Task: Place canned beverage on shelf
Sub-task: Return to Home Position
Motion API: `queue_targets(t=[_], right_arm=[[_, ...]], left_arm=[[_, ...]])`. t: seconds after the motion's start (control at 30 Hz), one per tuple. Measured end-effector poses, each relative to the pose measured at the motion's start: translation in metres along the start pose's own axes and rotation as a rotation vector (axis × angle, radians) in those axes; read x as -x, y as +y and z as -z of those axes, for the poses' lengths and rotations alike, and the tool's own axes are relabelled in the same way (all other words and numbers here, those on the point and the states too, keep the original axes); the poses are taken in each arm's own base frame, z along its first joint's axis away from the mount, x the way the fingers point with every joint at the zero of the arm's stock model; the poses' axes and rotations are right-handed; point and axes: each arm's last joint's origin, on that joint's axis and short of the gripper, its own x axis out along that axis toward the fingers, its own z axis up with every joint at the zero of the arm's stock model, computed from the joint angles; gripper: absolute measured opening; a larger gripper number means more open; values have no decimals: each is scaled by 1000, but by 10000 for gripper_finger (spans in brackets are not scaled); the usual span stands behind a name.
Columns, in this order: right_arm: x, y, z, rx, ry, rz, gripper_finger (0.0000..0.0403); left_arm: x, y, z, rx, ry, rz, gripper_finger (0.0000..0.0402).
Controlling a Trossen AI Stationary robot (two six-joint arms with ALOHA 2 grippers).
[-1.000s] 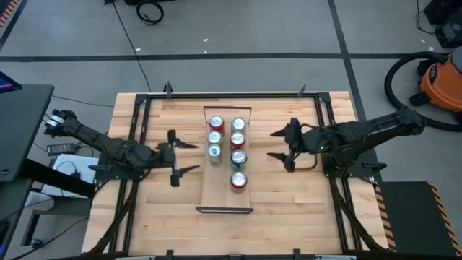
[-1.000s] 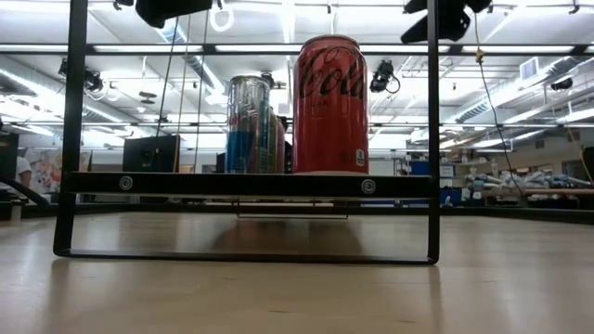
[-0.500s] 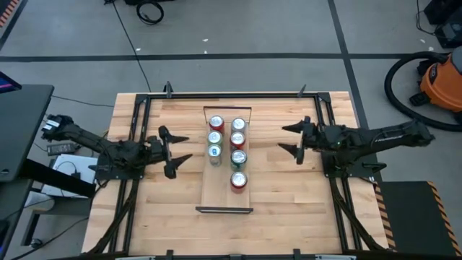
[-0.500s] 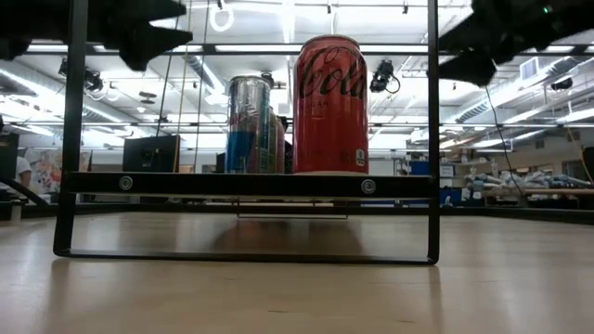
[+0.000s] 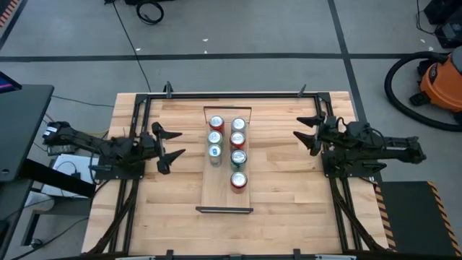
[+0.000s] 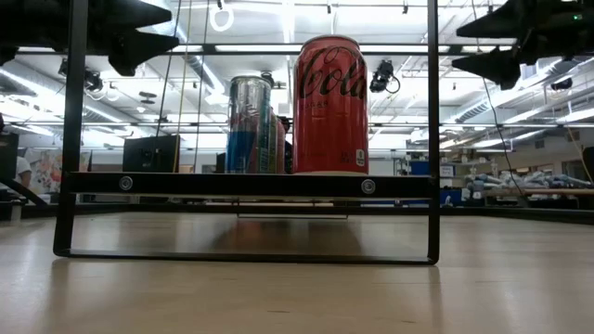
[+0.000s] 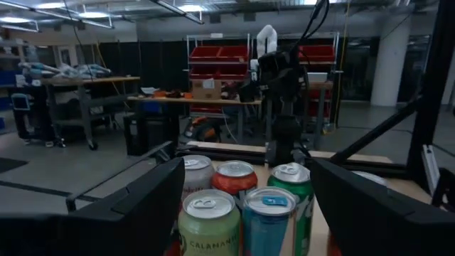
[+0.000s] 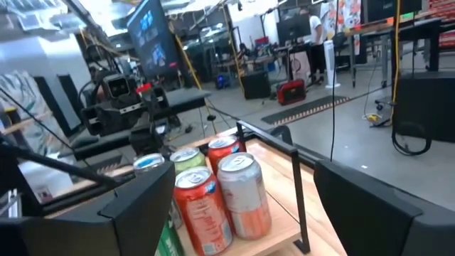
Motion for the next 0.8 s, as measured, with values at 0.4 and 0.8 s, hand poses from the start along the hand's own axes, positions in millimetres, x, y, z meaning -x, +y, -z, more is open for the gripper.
queue_targets(t=[0.4,0.8], right_arm=[[4,-3,3,16,-24,15,345],[3,-6,12,32,-4,67,345]], left_arm=[[15,8,-1,71,25,10,315],[23,13,-1,67,24,7,315]])
